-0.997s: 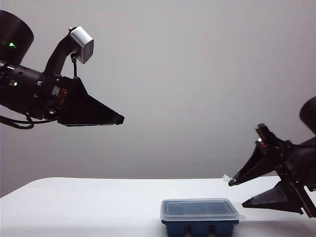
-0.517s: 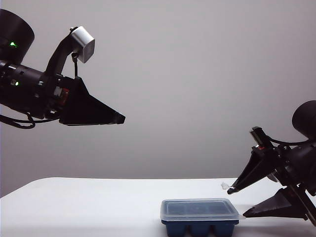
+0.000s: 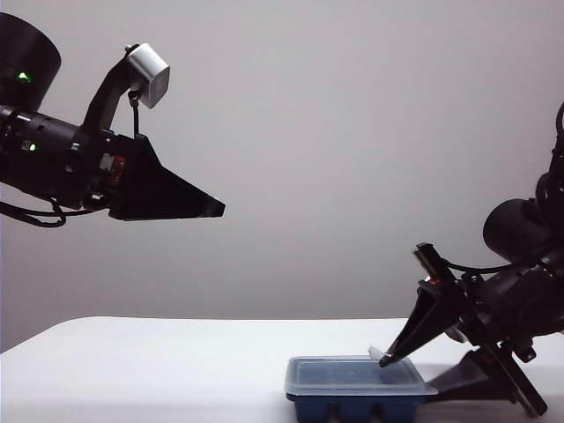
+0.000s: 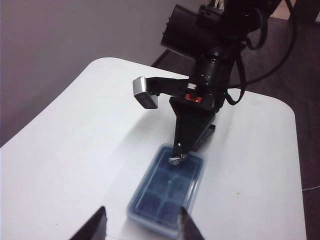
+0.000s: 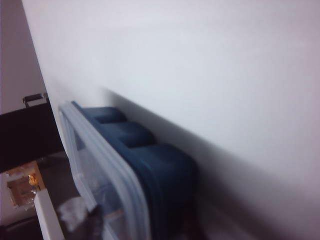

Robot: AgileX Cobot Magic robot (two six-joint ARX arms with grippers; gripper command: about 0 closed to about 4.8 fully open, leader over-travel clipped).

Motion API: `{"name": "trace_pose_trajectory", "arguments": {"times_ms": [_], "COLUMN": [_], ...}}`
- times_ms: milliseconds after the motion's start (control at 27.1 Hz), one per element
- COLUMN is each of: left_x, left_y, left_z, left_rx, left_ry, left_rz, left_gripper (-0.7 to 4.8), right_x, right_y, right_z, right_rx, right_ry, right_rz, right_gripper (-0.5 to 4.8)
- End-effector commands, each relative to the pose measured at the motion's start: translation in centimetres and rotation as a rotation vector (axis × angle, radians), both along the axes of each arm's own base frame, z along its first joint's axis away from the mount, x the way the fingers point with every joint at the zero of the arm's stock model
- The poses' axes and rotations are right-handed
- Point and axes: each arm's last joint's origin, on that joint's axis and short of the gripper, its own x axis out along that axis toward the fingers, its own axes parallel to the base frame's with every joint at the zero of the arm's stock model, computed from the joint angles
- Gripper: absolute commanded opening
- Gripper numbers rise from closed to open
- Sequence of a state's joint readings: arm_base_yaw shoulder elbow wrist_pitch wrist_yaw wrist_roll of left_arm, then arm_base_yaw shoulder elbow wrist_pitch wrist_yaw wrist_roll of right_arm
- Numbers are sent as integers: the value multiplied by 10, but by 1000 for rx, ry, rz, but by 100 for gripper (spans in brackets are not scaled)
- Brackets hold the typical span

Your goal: Pick up the ice cube tray, remove its lid, and then place both the tray and the lid back on the table.

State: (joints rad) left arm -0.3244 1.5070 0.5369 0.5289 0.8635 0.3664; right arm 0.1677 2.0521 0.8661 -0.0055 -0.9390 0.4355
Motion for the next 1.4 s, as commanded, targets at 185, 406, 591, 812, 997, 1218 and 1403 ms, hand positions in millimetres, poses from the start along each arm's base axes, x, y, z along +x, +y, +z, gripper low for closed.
{"name": "trace_pose_trajectory", "arguments": {"times_ms": [185, 406, 591, 812, 997, 1218, 1403], "left_x": [0, 1, 1, 1, 0, -1, 0], "left_y": [0, 0, 0, -1, -1, -1, -1], "left_z": [2, 2, 1, 2, 2, 3, 4], "left_rx": [-8, 0, 2, -7, -18, -28, -24], "left_ry": [-4, -7, -14, -14, -10, -9, -28], "left_rz": [-2, 14, 11, -5, -31, -53, -33], "left_gripper": [183, 183, 183, 321, 479, 479, 479], "right_x": [5, 9, 9, 15, 29, 46, 44], "right_y": [-1, 0, 0, 1, 4, 9, 13], "right_z": [3, 6, 6, 14, 41, 96, 124], "right_rx": [5, 3, 3, 61, 105, 256, 355], "right_ry": [-41, -47, -57, -64, -112, -173, -192], "right_rz": [8, 15, 22, 41, 56, 117, 168], "right_gripper": [156, 50, 9, 9, 8, 8, -1]}}
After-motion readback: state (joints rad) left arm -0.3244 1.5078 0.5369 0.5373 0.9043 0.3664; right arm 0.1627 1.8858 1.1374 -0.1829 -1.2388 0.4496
